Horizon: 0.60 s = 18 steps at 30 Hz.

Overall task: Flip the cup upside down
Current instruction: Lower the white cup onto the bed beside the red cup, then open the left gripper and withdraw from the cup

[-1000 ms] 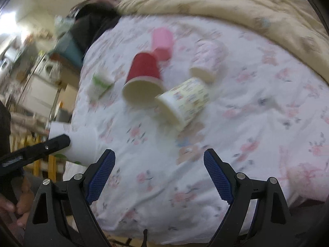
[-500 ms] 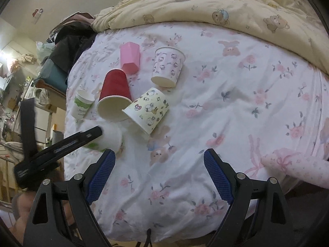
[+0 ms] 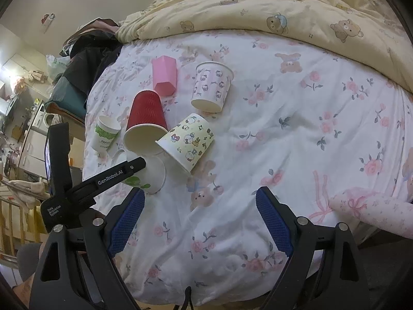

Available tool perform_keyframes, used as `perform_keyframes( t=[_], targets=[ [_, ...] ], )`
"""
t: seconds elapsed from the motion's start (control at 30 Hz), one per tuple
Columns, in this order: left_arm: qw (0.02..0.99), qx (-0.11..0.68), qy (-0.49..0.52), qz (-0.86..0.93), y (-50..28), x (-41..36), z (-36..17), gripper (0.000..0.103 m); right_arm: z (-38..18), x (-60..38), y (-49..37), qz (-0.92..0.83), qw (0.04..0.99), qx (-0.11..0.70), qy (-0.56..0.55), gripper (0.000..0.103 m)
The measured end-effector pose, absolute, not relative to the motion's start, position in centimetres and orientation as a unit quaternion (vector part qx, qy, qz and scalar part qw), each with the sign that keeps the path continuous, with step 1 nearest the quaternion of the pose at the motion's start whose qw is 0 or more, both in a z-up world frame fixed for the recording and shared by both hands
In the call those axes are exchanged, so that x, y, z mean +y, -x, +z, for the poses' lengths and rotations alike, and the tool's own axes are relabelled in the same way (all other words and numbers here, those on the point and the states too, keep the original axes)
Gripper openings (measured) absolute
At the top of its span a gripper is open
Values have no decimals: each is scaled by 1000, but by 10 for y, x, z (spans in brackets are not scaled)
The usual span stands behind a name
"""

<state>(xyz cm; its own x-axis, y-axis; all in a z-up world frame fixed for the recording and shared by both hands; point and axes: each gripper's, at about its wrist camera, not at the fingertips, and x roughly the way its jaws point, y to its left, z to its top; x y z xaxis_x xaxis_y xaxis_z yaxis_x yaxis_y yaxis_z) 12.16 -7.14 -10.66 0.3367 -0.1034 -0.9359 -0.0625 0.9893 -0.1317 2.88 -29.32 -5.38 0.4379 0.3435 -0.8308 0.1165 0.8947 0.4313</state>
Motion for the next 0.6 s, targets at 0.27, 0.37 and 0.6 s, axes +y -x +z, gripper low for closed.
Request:
perform_keyframes(
  t=[0.27,0.37,0.6],
  targets=[
    [822,569,19,-12,-116,-82,-100,89,-51,-291,-28,71,823,520,-217,90],
    [824,566,15,-14,-110,-81,-90,89,-49,-292,-28,66,827,516,-214,90],
    [867,498,-2,-16,-72,-60,-27,89,-38,-286,-26,68,845,497,-188,90]
  ],
)
